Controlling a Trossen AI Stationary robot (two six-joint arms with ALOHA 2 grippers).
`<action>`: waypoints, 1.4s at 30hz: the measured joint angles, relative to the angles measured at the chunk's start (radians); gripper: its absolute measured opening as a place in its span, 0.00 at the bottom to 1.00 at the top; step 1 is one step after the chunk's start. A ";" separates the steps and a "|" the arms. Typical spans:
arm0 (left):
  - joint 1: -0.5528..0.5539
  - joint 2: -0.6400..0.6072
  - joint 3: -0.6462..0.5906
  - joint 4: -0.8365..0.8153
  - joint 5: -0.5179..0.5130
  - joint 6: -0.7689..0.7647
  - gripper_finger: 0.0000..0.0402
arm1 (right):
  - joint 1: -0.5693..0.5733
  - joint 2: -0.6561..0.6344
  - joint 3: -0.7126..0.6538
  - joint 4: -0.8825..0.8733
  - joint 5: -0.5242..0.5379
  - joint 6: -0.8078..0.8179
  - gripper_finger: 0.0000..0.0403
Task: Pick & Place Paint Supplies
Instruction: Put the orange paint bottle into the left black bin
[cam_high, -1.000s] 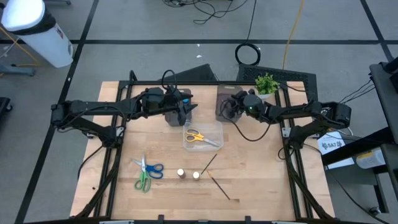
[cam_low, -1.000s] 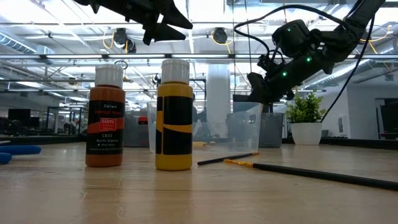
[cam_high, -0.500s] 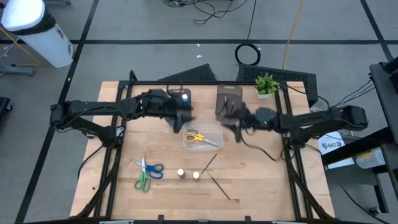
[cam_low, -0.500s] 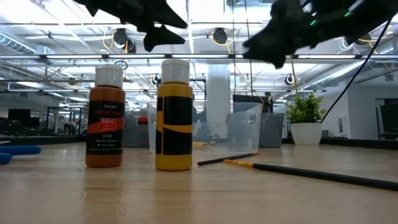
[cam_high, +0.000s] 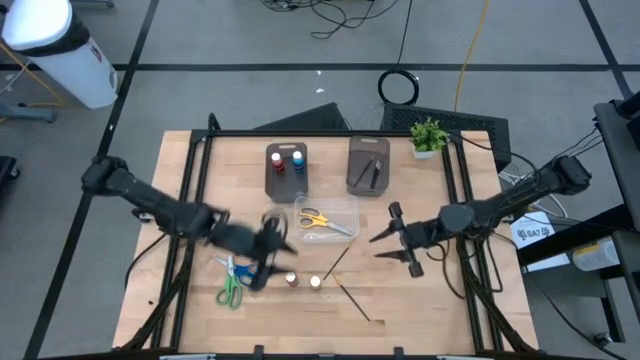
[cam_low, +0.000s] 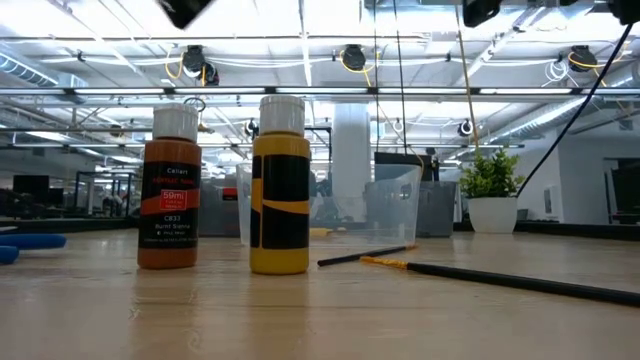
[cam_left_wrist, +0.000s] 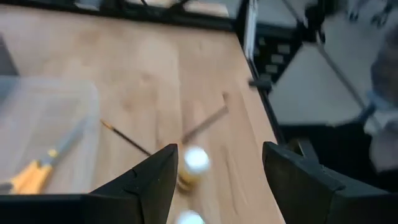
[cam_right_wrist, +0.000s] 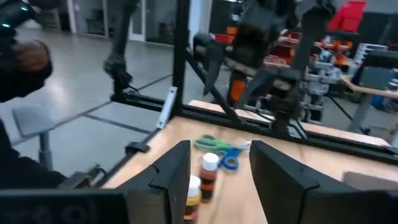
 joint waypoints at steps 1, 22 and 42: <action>-0.044 0.009 0.000 -0.009 -0.036 -0.007 0.61 | 0.010 -0.003 0.000 0.003 0.000 -0.003 0.37; -0.129 0.265 0.000 0.218 -0.187 0.145 0.61 | 0.054 -0.011 0.000 0.139 0.002 -0.123 0.35; -0.086 0.253 0.001 -0.093 -0.087 -0.021 0.61 | 0.046 0.046 0.002 0.148 0.020 -0.143 0.35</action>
